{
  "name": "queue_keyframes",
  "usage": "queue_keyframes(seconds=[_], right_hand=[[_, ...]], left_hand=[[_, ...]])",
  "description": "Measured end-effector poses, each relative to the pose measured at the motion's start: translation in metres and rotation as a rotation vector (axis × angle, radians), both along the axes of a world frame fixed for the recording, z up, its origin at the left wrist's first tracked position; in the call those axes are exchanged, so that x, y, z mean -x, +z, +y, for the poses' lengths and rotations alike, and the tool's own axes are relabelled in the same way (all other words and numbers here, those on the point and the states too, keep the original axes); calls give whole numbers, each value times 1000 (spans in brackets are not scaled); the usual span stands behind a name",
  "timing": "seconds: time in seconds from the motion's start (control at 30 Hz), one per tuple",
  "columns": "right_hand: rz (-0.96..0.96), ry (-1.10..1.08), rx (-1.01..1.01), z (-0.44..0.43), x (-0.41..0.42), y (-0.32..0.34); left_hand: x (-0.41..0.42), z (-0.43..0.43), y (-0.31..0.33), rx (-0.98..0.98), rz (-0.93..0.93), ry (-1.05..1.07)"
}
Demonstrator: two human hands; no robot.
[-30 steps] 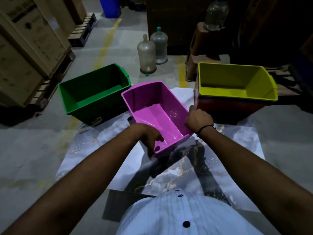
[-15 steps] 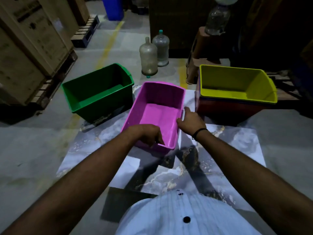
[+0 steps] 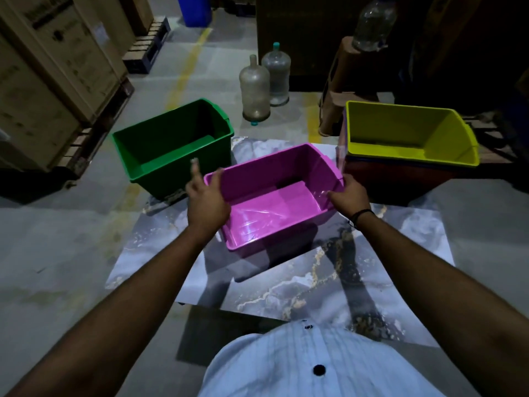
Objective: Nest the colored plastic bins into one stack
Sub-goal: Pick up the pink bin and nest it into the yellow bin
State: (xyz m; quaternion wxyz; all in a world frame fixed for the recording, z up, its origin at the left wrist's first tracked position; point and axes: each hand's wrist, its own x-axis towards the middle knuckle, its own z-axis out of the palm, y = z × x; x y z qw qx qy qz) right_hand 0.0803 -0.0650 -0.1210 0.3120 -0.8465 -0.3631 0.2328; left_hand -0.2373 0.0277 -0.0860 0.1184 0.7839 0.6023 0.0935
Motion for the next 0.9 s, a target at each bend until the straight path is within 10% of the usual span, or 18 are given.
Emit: queue_keyframes(seconds=[0.23, 0.5, 0.9], right_hand=[[96, -97, -198, -2, 15, 17], [51, 62, -624, -13, 46, 98], [45, 73, -752, -37, -18, 142]], left_hand=[[-8, 8, -7, 376, -471, 425], [-6, 48, -41, 616, -844, 431], [-45, 69, 50, 843, -1215, 252]])
